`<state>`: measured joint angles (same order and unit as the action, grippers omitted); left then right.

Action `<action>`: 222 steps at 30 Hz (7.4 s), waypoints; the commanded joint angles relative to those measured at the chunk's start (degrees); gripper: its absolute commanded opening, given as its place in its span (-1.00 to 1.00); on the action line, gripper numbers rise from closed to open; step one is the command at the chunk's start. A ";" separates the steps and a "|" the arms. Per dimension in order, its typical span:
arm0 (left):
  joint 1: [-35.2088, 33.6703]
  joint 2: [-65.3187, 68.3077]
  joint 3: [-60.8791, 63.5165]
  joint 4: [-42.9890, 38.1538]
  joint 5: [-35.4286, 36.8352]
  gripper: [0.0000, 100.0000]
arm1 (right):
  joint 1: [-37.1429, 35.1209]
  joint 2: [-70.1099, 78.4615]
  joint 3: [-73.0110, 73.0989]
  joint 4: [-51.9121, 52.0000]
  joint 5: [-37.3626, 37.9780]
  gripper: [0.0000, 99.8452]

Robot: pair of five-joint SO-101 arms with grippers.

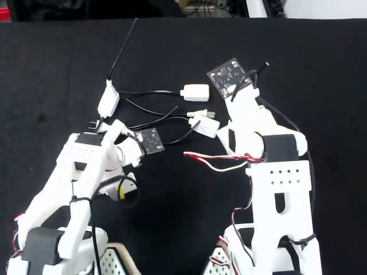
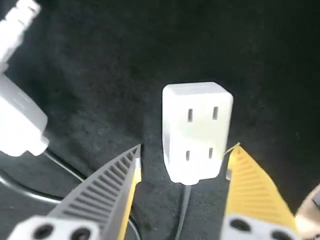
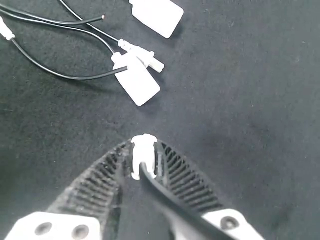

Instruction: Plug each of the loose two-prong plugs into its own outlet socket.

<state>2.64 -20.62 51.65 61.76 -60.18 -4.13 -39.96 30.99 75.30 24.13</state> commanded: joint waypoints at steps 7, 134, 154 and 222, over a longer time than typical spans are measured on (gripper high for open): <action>3.47 0.09 1.63 -6.77 7.38 -0.45 | 0.62 -1.89 -2.07 -1.05 0.00 -0.98; -20.26 -83.78 44.53 1.85 27.60 -0.47 | -22.24 5.49 27.91 -36.13 -31.12 -0.98; -20.26 -83.78 44.53 1.67 27.60 -0.47 | -25.58 13.14 29.58 -42.90 -31.03 -0.98; 21.23 -44.40 27.91 -22.86 29.63 -0.46 | -1.93 4.09 5.58 23.03 11.25 -0.93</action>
<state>22.86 -77.05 85.23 43.47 -30.81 -7.21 -31.16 35.91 98.42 35.30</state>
